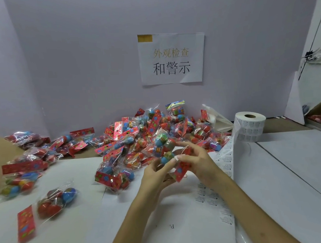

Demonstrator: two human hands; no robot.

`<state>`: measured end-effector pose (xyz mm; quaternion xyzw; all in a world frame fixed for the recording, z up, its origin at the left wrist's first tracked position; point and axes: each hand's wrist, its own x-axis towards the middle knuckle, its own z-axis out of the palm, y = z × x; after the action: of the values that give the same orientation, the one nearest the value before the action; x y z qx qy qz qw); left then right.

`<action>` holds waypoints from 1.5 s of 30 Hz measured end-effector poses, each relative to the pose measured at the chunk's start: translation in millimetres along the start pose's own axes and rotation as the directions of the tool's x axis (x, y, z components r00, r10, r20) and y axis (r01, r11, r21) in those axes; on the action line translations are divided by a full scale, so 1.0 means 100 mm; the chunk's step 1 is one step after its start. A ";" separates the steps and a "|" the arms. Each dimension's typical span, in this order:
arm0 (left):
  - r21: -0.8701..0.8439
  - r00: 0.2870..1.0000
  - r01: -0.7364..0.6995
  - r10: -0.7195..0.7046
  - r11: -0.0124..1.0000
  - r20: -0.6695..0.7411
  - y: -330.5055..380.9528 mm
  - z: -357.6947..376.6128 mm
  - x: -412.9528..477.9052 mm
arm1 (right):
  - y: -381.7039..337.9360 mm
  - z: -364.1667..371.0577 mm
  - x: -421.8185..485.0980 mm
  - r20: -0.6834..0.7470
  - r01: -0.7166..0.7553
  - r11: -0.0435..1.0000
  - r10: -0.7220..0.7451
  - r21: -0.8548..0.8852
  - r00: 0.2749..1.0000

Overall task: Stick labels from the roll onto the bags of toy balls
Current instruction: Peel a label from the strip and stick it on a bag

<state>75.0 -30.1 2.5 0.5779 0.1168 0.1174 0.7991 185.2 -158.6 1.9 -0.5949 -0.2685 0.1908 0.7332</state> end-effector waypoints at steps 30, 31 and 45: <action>0.189 0.992 0.030 -0.007 0.982 -0.124 -0.05 -0.07 0.07 | -0.09 -0.04 -0.08 0.042 0.027 0.973 -0.018 -0.231 0.999; 0.189 0.993 0.026 -0.004 0.982 -0.119 -0.05 -0.07 0.07 | -0.09 -0.04 -0.08 0.033 0.034 0.969 -0.027 -0.244 0.999; 0.280 0.985 -0.048 0.092 0.959 -0.147 -0.06 -0.02 0.03 | -0.06 -0.09 -0.06 0.018 0.088 0.974 -0.086 -0.207 0.996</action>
<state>77.7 -28.7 -4.3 0.6759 0.1745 0.1740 0.6946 185.3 -170.4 5.4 -0.6551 -0.3158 0.1321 0.6735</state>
